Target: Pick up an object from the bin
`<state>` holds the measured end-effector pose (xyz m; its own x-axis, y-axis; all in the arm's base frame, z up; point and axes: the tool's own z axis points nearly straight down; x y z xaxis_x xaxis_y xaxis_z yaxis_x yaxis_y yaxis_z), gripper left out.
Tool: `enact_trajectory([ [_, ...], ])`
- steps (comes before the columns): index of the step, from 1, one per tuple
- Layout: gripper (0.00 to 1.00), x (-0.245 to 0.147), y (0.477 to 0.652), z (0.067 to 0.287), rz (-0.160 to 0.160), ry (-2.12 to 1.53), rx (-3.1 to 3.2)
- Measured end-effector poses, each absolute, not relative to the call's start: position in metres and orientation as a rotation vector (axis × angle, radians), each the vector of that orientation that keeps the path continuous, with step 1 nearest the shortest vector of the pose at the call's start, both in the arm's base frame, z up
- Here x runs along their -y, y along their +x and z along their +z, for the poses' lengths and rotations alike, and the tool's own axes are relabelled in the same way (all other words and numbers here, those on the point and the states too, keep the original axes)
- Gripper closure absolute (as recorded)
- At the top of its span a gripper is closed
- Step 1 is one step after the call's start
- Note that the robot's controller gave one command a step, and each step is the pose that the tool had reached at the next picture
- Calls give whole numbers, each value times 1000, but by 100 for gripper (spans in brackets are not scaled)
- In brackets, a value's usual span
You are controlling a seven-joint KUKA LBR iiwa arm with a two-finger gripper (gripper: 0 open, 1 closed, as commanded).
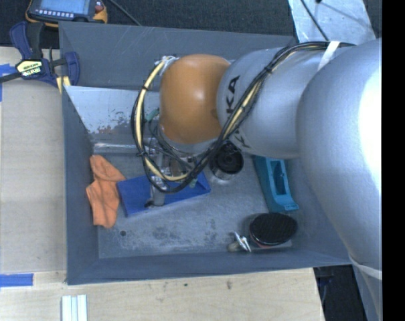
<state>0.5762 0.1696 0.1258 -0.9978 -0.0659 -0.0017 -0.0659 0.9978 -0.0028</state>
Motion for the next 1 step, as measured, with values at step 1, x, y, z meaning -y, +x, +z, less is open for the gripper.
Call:
enact_trajectory([
  [1,0,-197,583,96,8,-288,-3123],
])
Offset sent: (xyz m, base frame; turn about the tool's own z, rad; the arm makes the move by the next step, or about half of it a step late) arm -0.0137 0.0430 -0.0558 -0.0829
